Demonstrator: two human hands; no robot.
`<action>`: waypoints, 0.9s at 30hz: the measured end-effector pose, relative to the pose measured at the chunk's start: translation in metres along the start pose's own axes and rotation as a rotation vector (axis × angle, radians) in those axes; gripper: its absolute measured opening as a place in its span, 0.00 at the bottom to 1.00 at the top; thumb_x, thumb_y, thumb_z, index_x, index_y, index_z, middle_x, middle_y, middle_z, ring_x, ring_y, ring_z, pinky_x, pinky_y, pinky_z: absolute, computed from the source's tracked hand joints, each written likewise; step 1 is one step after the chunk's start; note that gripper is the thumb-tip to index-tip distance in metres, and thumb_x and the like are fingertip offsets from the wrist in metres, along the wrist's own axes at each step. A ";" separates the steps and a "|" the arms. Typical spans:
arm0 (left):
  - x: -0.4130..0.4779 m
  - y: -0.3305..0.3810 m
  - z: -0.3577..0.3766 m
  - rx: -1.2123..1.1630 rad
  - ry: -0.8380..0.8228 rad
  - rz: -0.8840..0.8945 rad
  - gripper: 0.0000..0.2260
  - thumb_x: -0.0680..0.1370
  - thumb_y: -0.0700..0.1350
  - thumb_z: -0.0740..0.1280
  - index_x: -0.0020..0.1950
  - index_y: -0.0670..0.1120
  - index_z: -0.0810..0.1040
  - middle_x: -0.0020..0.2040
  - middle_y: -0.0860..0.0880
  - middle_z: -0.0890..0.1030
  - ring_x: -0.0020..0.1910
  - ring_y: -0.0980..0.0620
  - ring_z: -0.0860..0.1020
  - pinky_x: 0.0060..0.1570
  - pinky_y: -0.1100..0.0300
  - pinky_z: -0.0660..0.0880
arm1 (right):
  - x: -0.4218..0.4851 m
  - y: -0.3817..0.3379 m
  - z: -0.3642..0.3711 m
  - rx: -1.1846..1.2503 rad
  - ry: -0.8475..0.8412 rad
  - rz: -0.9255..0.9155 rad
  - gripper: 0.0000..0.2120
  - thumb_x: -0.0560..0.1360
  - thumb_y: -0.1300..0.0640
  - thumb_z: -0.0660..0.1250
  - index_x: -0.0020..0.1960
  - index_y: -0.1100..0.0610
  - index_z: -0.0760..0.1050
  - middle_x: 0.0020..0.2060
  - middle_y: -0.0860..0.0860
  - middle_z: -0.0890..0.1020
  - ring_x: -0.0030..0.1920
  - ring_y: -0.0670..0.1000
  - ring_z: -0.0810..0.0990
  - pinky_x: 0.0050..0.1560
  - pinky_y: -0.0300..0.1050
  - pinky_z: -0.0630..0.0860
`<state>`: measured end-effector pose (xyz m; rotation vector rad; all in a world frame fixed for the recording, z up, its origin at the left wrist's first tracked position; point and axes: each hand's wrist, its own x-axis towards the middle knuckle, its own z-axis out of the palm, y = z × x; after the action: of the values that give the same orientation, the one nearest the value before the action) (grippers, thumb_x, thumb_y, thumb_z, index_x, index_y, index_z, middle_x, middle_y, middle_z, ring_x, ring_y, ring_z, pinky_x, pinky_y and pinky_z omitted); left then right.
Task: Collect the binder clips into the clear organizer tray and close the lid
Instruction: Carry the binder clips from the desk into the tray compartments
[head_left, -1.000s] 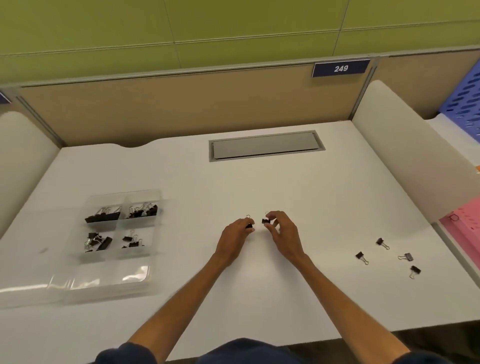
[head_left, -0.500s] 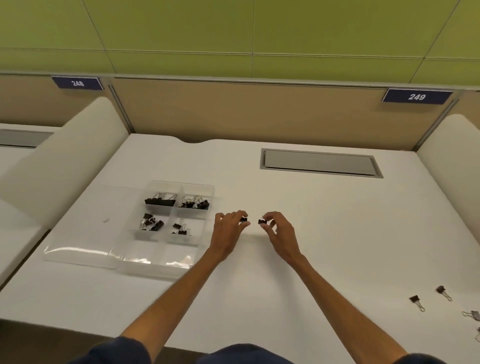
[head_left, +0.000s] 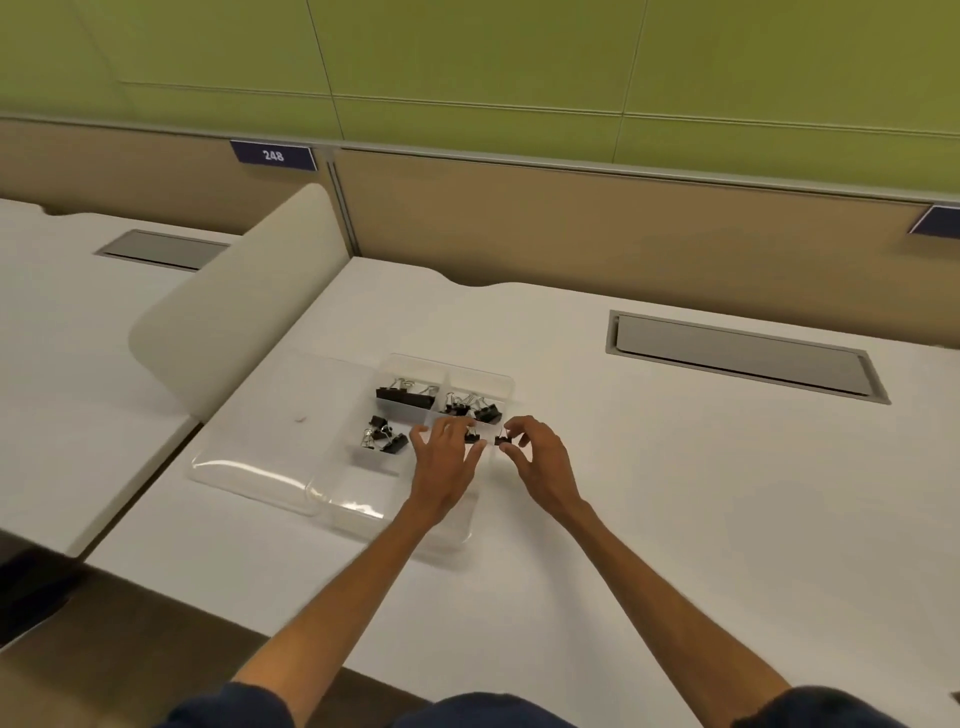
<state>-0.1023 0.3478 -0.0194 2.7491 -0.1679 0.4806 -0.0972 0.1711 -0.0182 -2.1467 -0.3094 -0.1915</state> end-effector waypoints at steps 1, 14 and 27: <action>0.000 -0.008 -0.001 0.000 -0.003 -0.016 0.12 0.80 0.55 0.60 0.59 0.51 0.73 0.56 0.56 0.78 0.62 0.55 0.72 0.62 0.47 0.59 | 0.003 -0.002 0.007 -0.019 -0.002 -0.014 0.09 0.77 0.50 0.69 0.56 0.46 0.73 0.47 0.39 0.79 0.45 0.43 0.75 0.51 0.47 0.73; -0.009 -0.052 -0.010 0.007 -0.028 -0.013 0.11 0.81 0.50 0.58 0.61 0.49 0.72 0.58 0.52 0.78 0.63 0.52 0.73 0.64 0.43 0.61 | 0.026 -0.019 0.051 -0.179 -0.058 -0.079 0.13 0.76 0.51 0.69 0.60 0.49 0.75 0.50 0.42 0.81 0.58 0.47 0.72 0.55 0.47 0.63; -0.012 -0.049 -0.013 0.043 0.018 0.049 0.11 0.80 0.47 0.54 0.57 0.49 0.74 0.53 0.51 0.78 0.57 0.51 0.75 0.55 0.48 0.64 | 0.006 -0.019 0.042 -0.206 0.042 -0.083 0.14 0.75 0.65 0.63 0.57 0.52 0.77 0.53 0.45 0.80 0.58 0.47 0.73 0.54 0.45 0.64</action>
<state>-0.1094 0.3989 -0.0272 2.7867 -0.2237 0.5279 -0.0963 0.2172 -0.0255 -2.3313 -0.3678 -0.3278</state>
